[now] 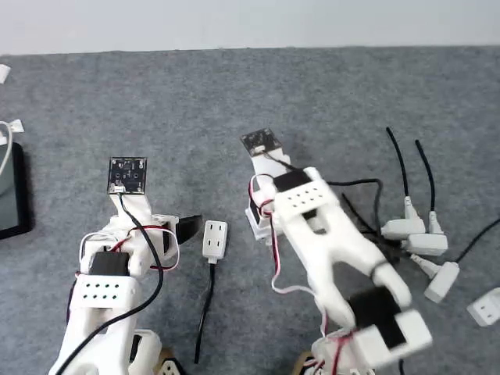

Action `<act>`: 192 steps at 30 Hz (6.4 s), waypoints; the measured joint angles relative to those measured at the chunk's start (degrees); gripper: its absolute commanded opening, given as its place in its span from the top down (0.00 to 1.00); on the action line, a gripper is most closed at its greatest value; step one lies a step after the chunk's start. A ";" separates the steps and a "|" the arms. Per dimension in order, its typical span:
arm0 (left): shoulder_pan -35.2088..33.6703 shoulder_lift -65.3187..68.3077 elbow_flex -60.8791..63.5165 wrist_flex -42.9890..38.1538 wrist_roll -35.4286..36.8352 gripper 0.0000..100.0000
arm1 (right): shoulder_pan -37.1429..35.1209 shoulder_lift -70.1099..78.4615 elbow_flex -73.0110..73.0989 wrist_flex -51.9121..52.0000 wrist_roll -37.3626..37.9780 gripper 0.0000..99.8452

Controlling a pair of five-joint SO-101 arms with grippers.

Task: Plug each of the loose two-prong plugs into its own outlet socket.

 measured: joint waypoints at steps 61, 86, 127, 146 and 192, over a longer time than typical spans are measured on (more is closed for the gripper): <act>0.00 0.00 0.00 0.00 0.00 0.65 | 6.07 2.81 0.70 -0.18 -12.22 0.86; 0.00 0.00 0.00 0.00 0.00 0.65 | 8.00 3.08 0.62 -0.18 -12.22 0.99; 0.00 30.95 -13.80 -0.53 -5.89 0.98 | -14.51 -42.02 4.22 2.11 -1.58 0.99; 1.85 31.03 -14.07 2.46 -10.02 0.98 | -24.26 -55.12 4.22 2.11 0.97 0.99; -2.90 -13.19 6.24 1.14 -17.41 0.98 | -21.36 -44.92 12.48 -8.35 2.73 0.99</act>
